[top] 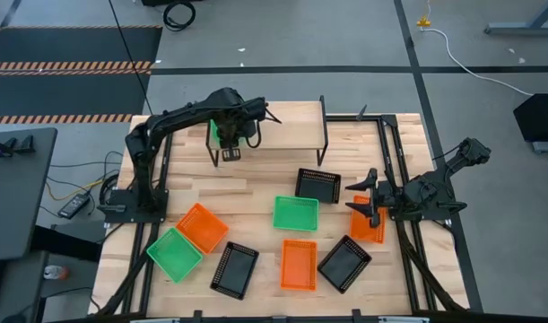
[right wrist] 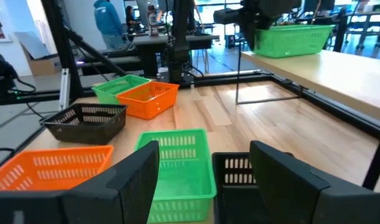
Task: Stack baskets on shelf by color
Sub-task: Put the middle green bin on the shelf
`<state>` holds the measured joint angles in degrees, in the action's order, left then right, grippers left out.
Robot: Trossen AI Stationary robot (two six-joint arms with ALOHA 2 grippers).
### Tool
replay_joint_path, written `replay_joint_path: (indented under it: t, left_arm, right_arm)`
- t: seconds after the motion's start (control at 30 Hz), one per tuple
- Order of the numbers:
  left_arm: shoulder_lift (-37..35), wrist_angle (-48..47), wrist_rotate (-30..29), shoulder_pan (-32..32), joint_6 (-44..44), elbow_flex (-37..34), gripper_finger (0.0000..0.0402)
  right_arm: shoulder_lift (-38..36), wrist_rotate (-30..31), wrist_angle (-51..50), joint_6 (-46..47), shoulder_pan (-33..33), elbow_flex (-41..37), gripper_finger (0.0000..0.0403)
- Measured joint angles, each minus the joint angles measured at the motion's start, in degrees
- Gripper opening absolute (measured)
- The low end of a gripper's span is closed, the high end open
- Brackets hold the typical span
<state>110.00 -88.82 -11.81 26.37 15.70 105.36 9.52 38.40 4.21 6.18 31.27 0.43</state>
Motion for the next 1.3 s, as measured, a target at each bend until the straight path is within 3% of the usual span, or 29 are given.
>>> replay_joint_path:
  t: [0.23, 0.47, 0.83, 1.1, 1.3]
  left_arm:
    - [-0.4, -1.2, -2.3, 0.0, 0.5, 0.0, 0.0104]
    - [-1.0, -1.2, -4.9, 0.0, 1.4, 0.1, 0.0083]
    - [-1.2, -1.2, -5.0, 0.0, -3.8, 0.1, 0.0052]
    - [-3.8, -1.2, -3.6, -0.1, -8.7, 0.2, 0.0053]
    - [-6.6, -1.2, -0.6, -0.2, -7.6, 0.2, 0.0063]
  right_arm:
    - [0.0, 1.0, 0.0, -1.3, 0.0, 0.0, 0.0256]
    - [0.0, 1.0, 0.0, -1.3, 0.0, 0.0, 0.0256]
    - [0.0, 1.0, 0.0, -1.2, 0.0, 0.0, 0.0256]
    - [0.0, 1.0, 0.0, -0.4, 0.0, 0.0, 0.0256]
    - [0.0, 1.0, 0.0, -0.2, 0.0, 0.0, 0.0256]
